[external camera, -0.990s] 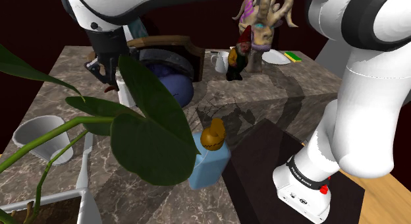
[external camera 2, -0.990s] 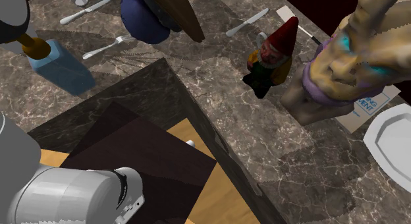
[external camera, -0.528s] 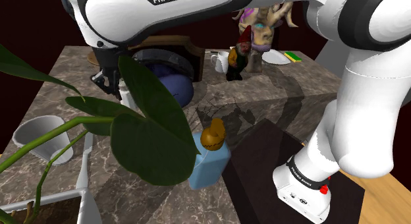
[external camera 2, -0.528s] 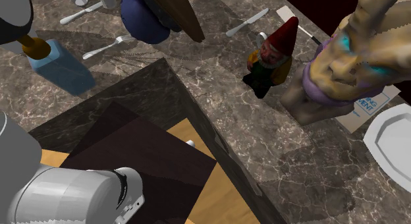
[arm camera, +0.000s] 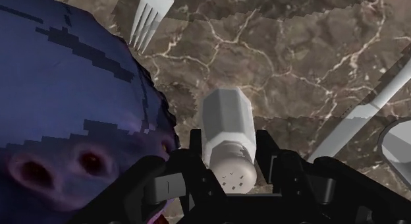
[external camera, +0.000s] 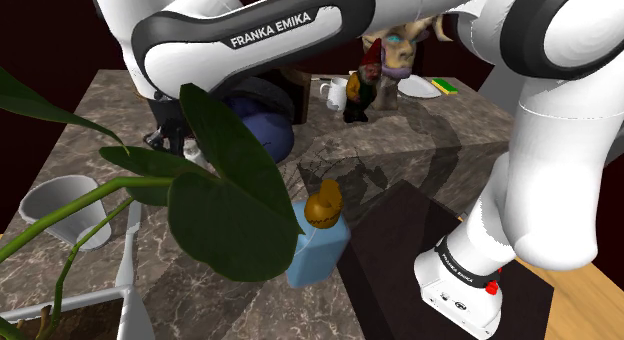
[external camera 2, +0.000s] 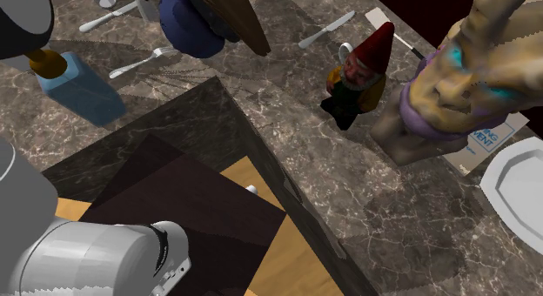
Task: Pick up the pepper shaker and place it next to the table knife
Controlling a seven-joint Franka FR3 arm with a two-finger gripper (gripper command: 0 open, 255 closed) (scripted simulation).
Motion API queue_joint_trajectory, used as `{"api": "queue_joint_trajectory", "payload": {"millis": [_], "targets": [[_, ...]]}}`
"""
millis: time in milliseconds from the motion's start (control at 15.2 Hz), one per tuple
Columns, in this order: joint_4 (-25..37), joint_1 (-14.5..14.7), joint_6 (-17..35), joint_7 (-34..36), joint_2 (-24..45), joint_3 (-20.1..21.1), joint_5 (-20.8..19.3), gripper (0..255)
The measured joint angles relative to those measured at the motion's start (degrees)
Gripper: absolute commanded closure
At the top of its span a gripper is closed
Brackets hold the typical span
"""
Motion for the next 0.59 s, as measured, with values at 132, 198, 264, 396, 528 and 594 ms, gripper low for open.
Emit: {"api": "queue_joint_trajectory", "payload": {"millis": [132, 198, 264, 396, 528, 594], "targets": [[-0.8, 0.0, 1.3, 0.2, 0.5, -0.1, -0.2, 255], [-1.2, 0.0, 1.9, 0.4, 0.8, -0.2, -0.4, 255], [-1.8, 0.0, 2.7, 0.5, 1.0, -0.2, -0.5, 255], [-2.2, 0.0, 3.4, 0.5, 1.3, -0.3, -0.6, 255], [-2.2, 0.0, 3.5, 0.6, 1.3, -0.3, -0.6, 255], [-2.2, 0.0, 3.5, 0.6, 1.3, -0.3, -0.6, 255]]}}
